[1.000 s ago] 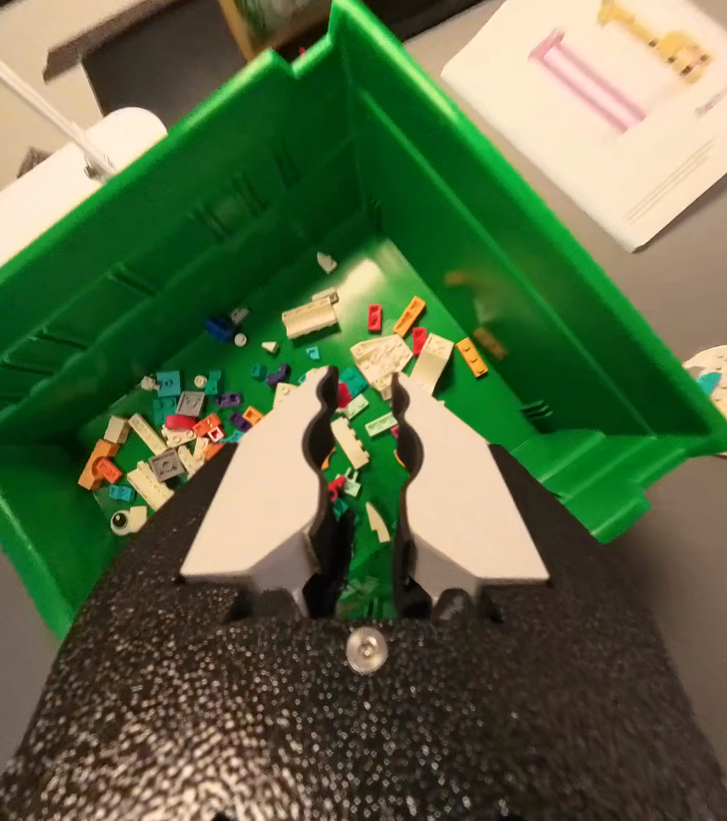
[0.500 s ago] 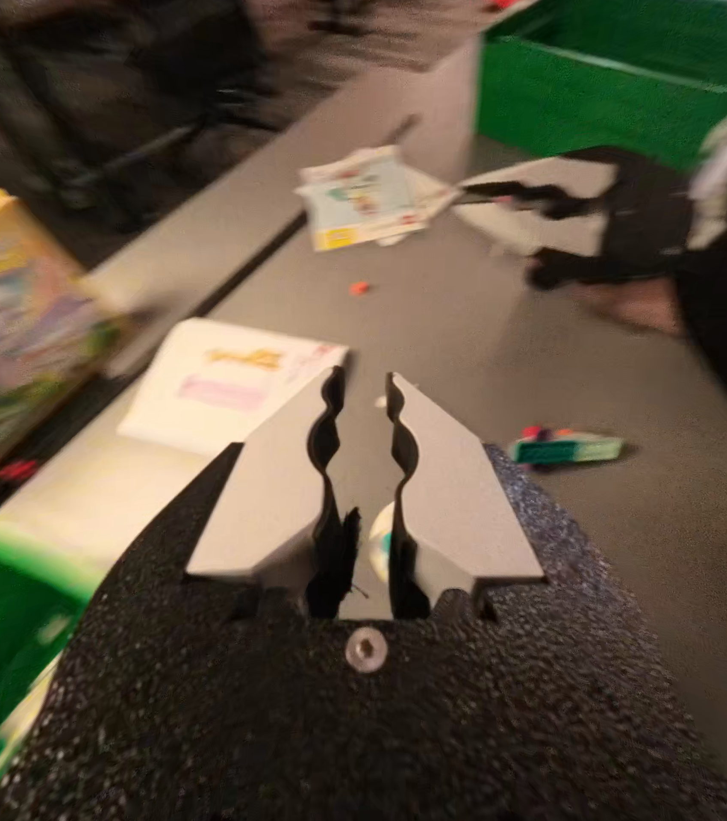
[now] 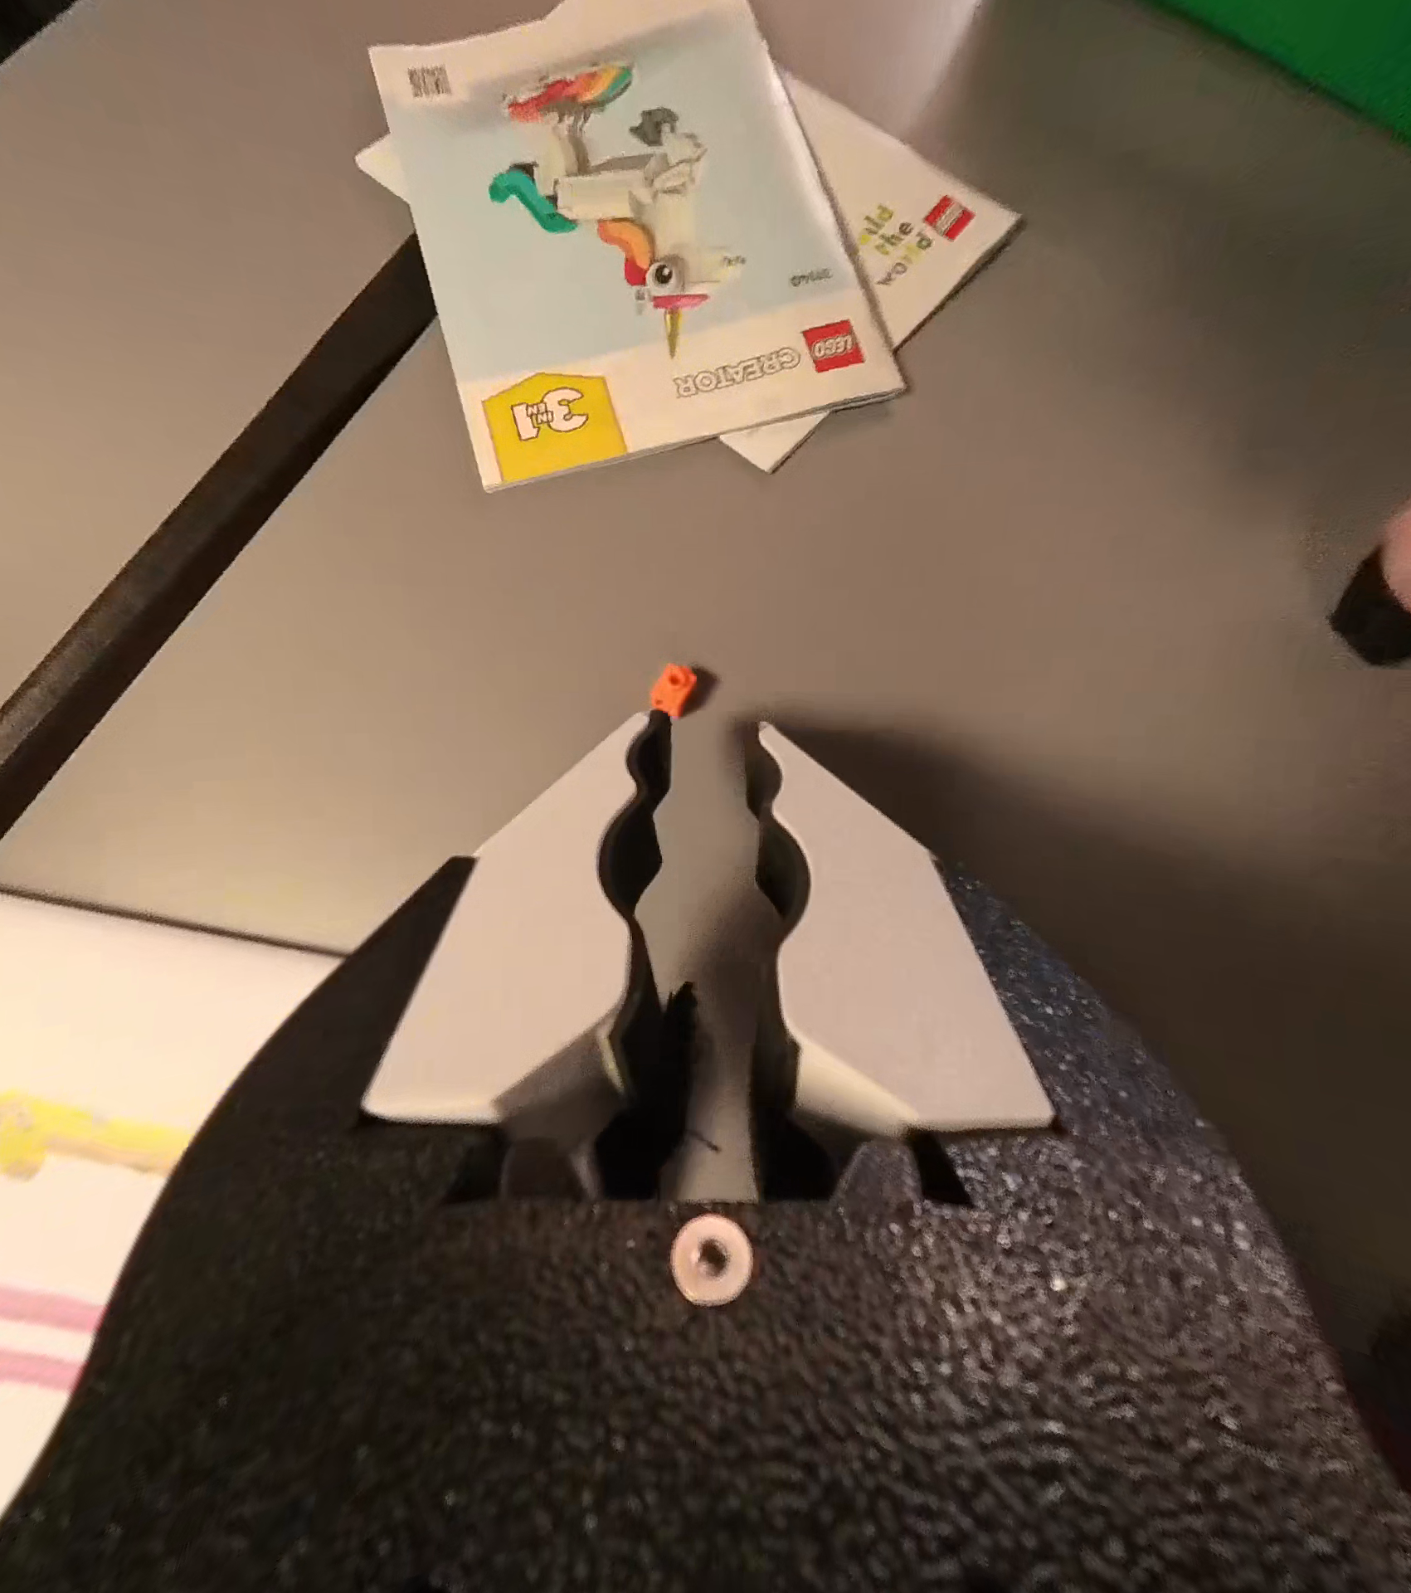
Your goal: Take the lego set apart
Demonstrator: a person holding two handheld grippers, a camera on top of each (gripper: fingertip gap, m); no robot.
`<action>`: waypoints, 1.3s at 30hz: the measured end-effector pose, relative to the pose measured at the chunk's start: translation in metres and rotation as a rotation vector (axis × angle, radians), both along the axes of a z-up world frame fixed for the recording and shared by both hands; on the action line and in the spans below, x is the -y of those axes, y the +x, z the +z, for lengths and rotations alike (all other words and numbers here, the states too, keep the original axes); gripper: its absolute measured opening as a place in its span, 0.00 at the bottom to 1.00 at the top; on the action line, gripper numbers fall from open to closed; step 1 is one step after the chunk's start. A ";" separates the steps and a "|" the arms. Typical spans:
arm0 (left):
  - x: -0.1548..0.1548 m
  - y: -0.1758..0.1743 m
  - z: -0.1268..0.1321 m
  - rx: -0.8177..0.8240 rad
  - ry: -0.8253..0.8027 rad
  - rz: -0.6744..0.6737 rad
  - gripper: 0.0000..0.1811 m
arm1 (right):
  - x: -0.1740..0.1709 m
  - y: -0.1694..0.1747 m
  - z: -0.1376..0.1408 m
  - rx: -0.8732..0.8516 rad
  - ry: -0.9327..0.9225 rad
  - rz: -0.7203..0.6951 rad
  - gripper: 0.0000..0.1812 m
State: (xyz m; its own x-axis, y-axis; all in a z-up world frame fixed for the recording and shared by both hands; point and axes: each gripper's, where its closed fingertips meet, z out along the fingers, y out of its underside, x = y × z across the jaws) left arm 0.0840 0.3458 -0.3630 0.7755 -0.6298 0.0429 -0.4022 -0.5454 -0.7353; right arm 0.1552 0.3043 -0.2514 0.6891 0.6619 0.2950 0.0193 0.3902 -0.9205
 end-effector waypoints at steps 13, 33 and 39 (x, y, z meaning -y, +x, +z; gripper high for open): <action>-0.018 0.008 -0.012 -0.103 0.006 -0.068 0.01 | -0.002 -0.005 -0.002 0.002 -0.017 0.017 0.05; -0.003 0.017 -0.006 -0.076 -0.010 -0.090 0.04 | -0.001 -0.004 -0.002 0.007 -0.011 0.018 0.04; 0.072 0.013 0.107 0.129 0.237 -0.087 0.04 | -0.002 0.001 -0.001 0.003 -0.010 0.002 0.04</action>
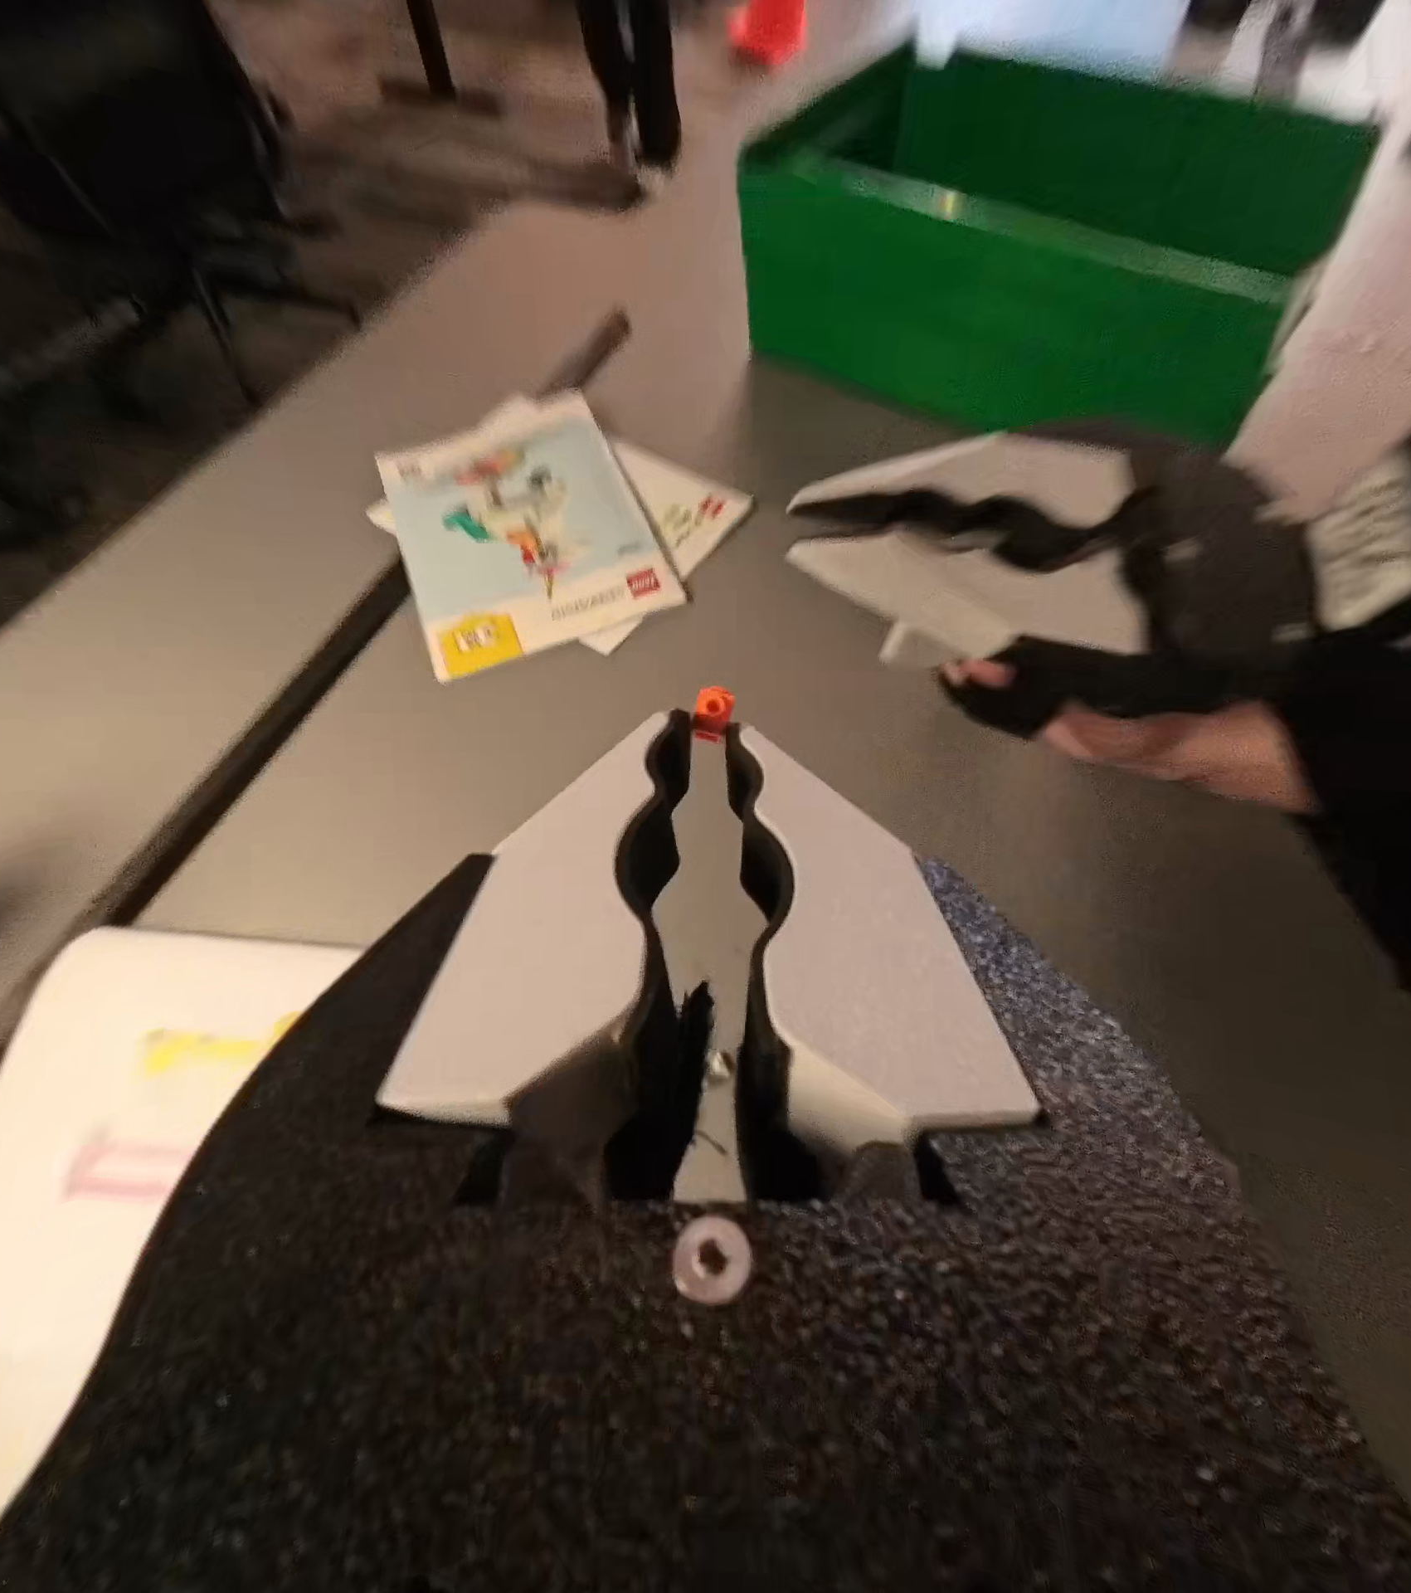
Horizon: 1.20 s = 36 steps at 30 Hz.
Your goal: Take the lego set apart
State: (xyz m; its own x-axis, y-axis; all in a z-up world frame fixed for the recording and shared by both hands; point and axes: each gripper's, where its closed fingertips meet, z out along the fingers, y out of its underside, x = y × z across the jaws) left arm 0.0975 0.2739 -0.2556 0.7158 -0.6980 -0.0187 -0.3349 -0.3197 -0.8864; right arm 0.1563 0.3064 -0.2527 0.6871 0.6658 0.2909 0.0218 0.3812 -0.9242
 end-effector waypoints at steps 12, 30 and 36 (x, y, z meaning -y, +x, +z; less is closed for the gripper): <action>0.121 -0.299 0.037 -0.263 0.020 0.758 0.04 | 0.001 -0.004 -0.003 0.043 0.025 -0.016 0.04; 0.146 -0.354 -0.118 -0.381 -0.803 0.688 0.52 | -0.001 0.001 -0.004 0.060 0.035 -0.060 0.04; 0.132 -0.366 -0.036 -0.356 -0.362 0.918 0.49 | -0.001 0.004 -0.004 0.052 0.031 -0.073 0.04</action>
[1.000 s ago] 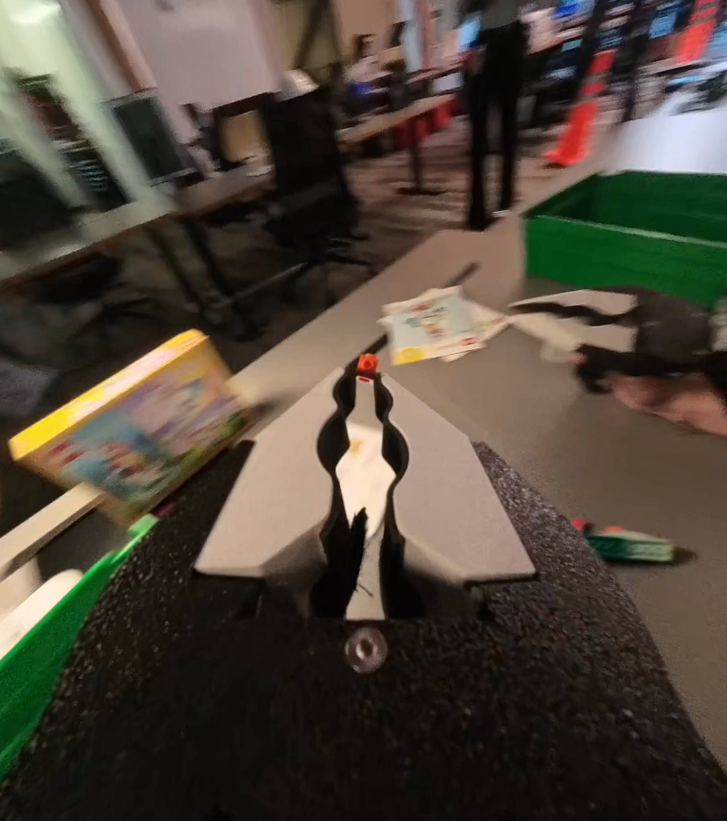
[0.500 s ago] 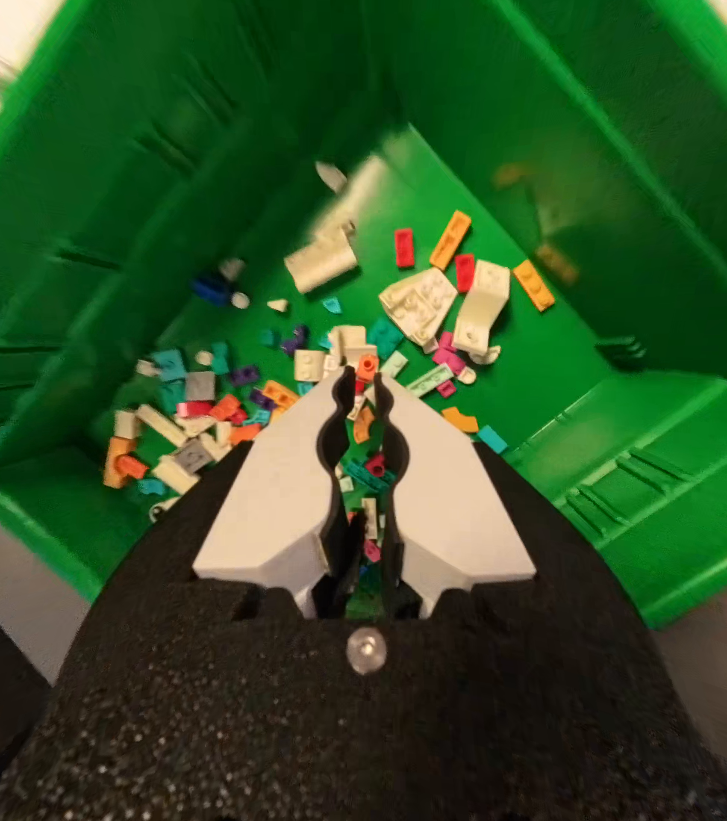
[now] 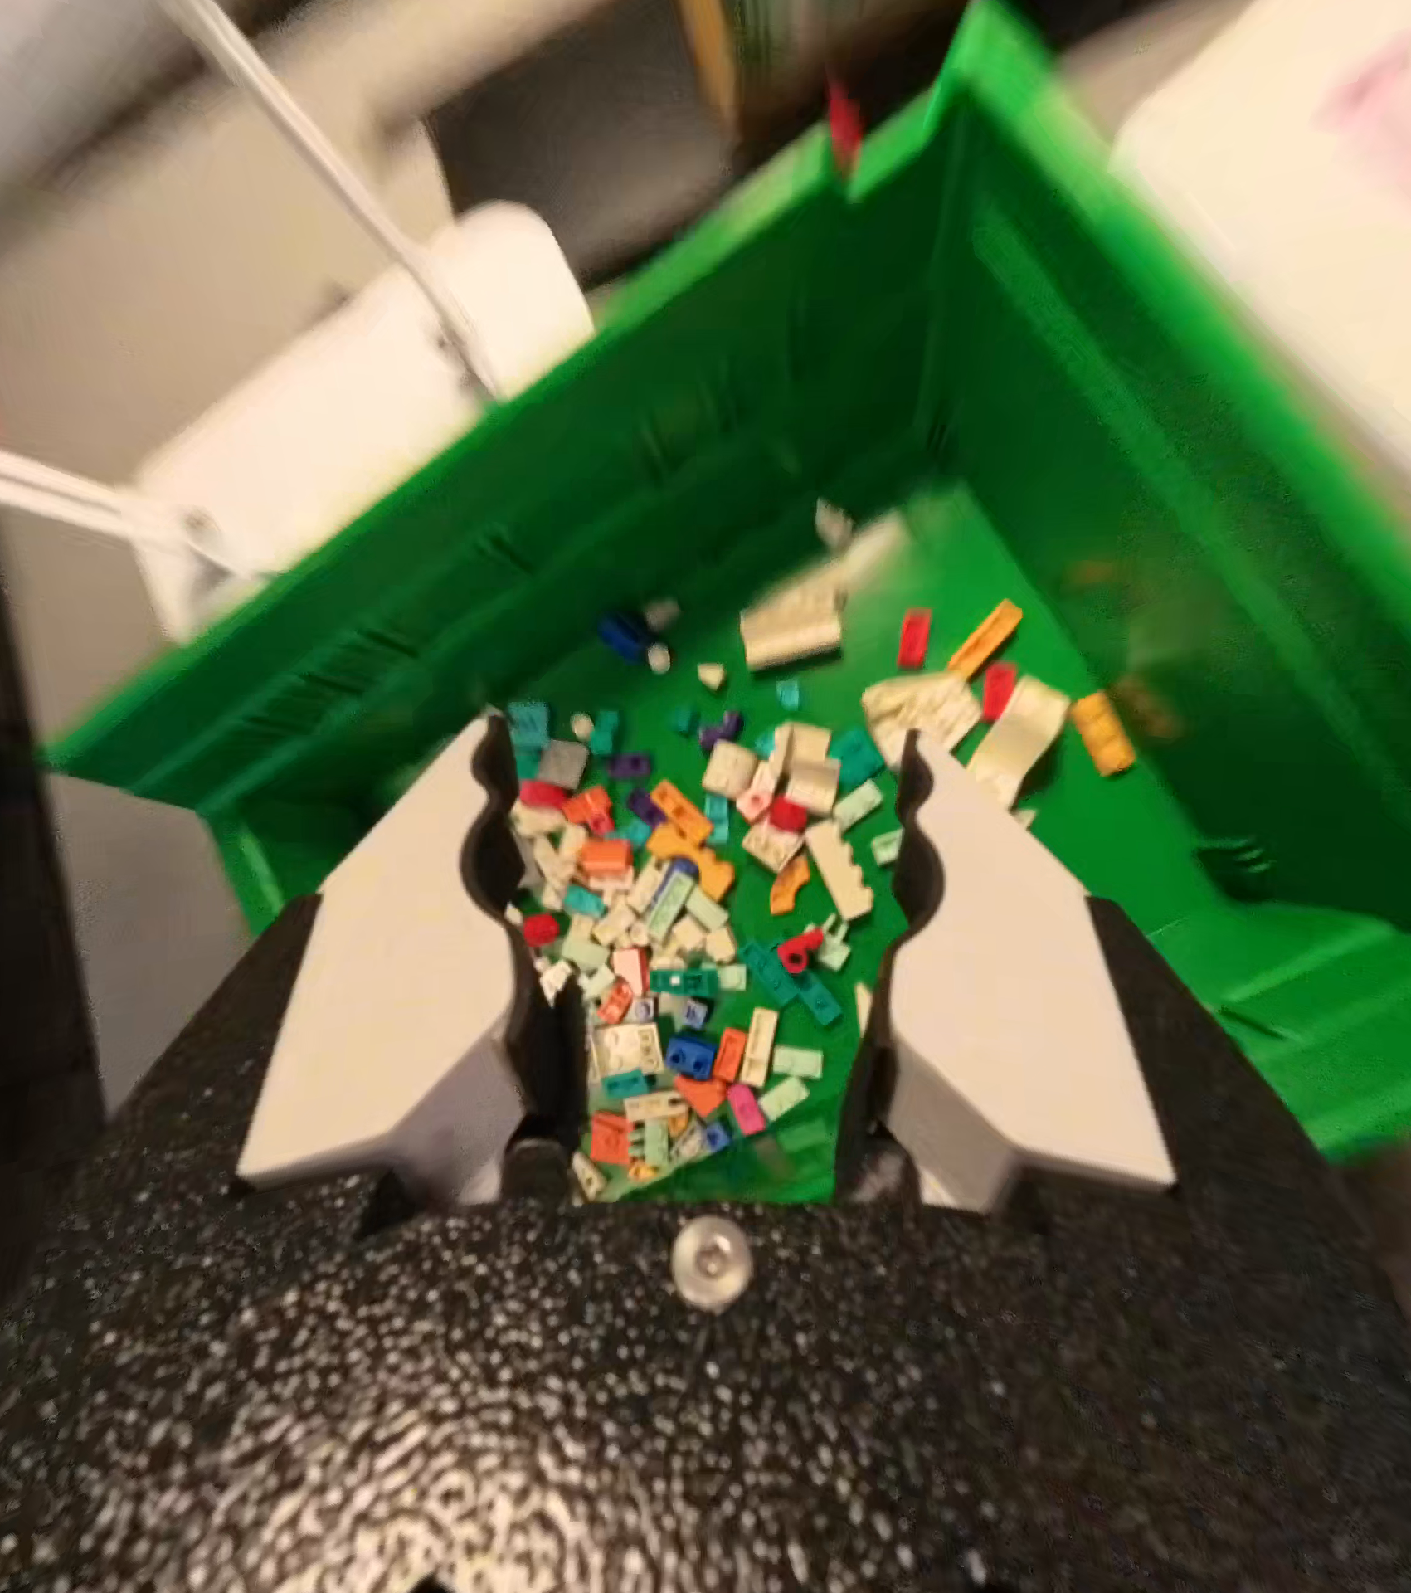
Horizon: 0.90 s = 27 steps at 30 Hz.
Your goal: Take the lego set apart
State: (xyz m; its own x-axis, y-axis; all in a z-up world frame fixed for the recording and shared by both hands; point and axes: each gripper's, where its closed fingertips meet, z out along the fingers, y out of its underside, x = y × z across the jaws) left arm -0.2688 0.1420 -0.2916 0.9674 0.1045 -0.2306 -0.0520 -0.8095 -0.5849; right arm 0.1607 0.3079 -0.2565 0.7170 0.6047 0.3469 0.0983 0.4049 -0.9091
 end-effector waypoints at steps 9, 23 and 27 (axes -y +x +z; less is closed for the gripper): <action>0.047 0.240 0.064 0.209 0.537 -0.692 0.29 | 0.005 0.004 0.000 0.022 0.019 -0.040 0.04; 0.011 0.255 -0.058 0.373 0.340 -0.523 0.31 | 0.060 -0.001 -0.005 0.058 0.008 -0.014 0.05; 0.001 0.251 -0.075 0.361 0.251 -0.528 0.33 | 0.081 -0.019 -0.012 0.121 0.011 0.073 0.05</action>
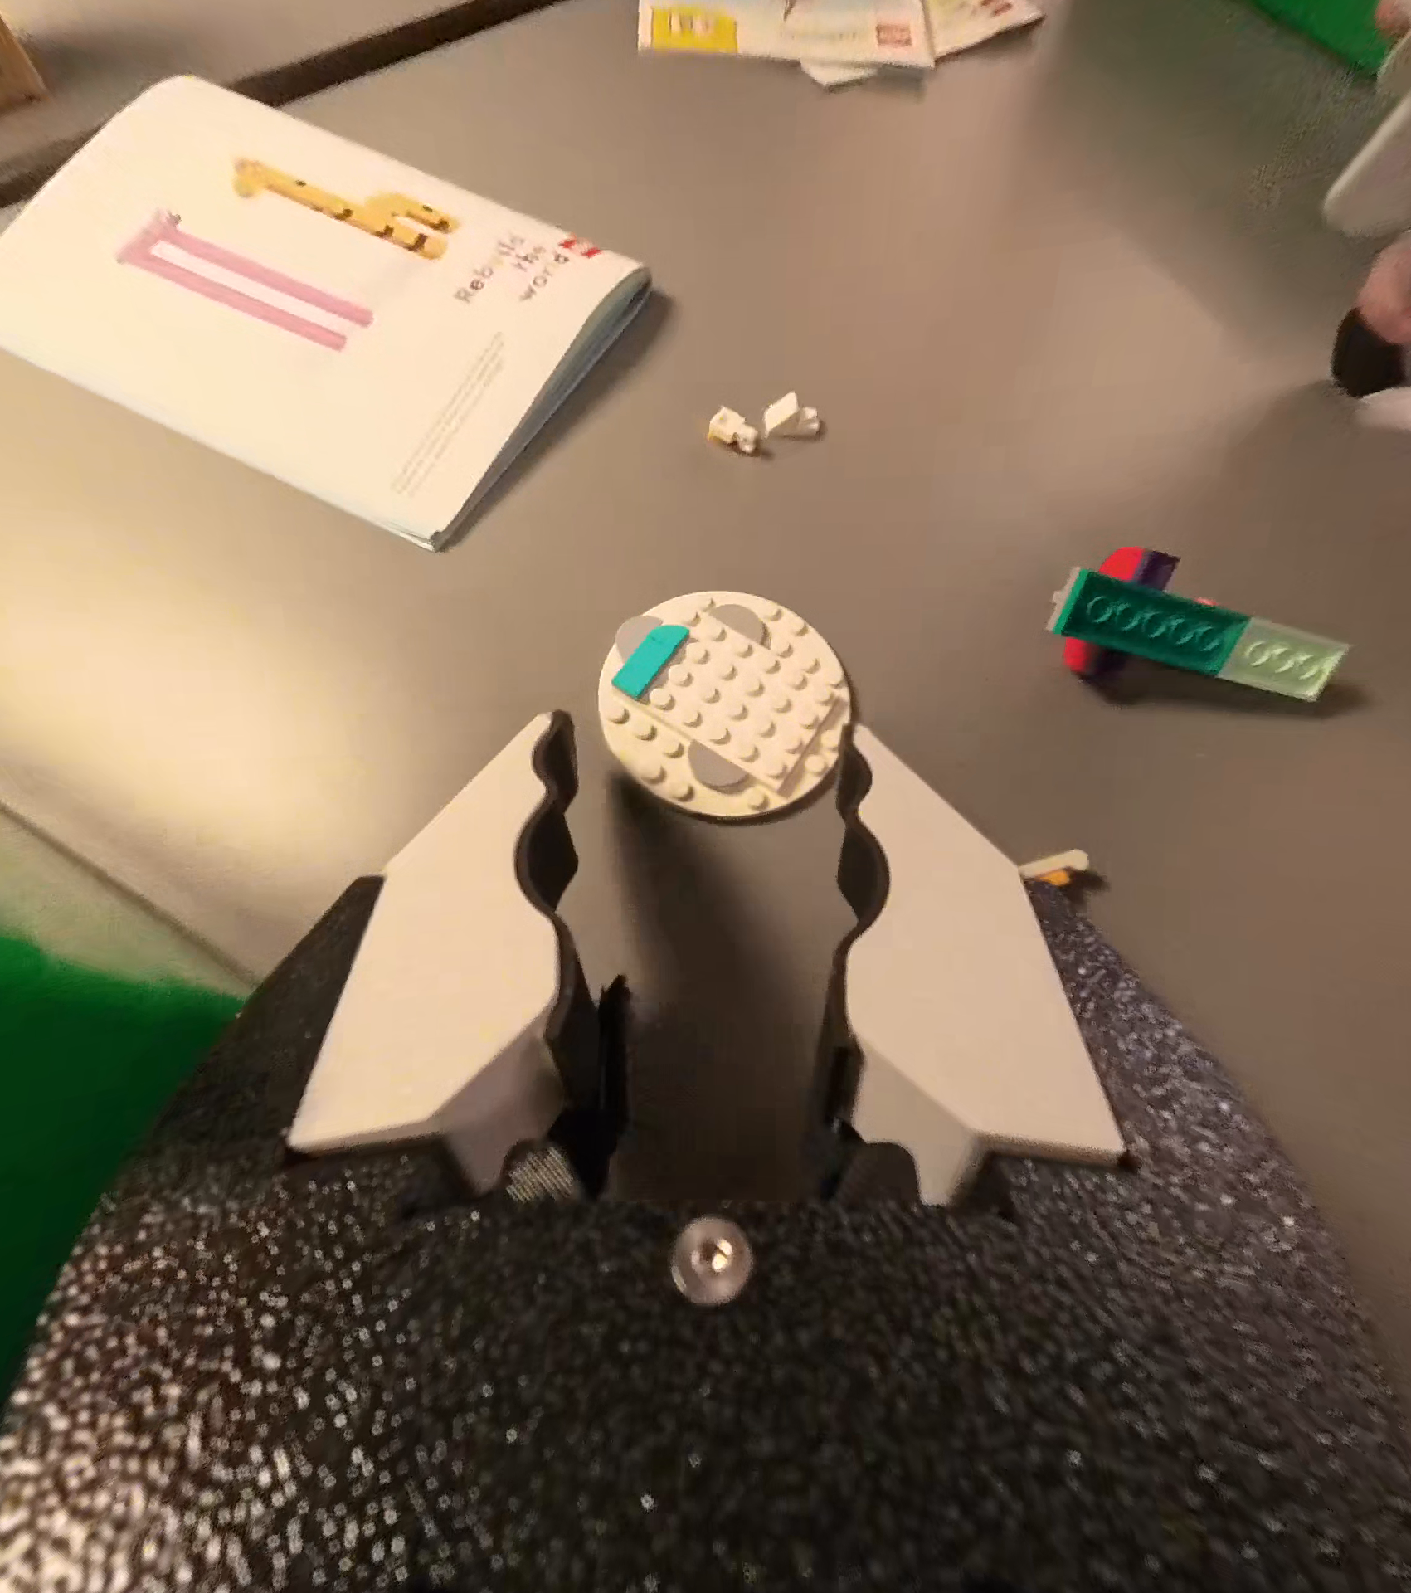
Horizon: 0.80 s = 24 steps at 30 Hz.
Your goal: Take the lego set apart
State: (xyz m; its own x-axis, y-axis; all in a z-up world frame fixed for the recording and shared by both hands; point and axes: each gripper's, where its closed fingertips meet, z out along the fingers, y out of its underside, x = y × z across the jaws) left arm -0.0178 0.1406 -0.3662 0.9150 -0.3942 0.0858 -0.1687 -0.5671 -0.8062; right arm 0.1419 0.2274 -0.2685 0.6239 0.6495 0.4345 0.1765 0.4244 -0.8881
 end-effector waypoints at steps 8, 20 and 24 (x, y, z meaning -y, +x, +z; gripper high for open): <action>-0.002 0.001 -0.011 0.004 -0.057 -0.055 0.27 | 0.036 -0.034 -0.019 0.126 -0.114 0.228 0.08; -0.019 0.005 -0.011 0.007 -0.085 -0.092 0.26 | 0.065 -0.038 -0.018 0.118 -0.145 0.317 0.08; -0.019 0.002 -0.008 -0.019 -0.036 -0.068 0.29 | 0.056 -0.025 -0.010 0.076 -0.075 0.236 0.08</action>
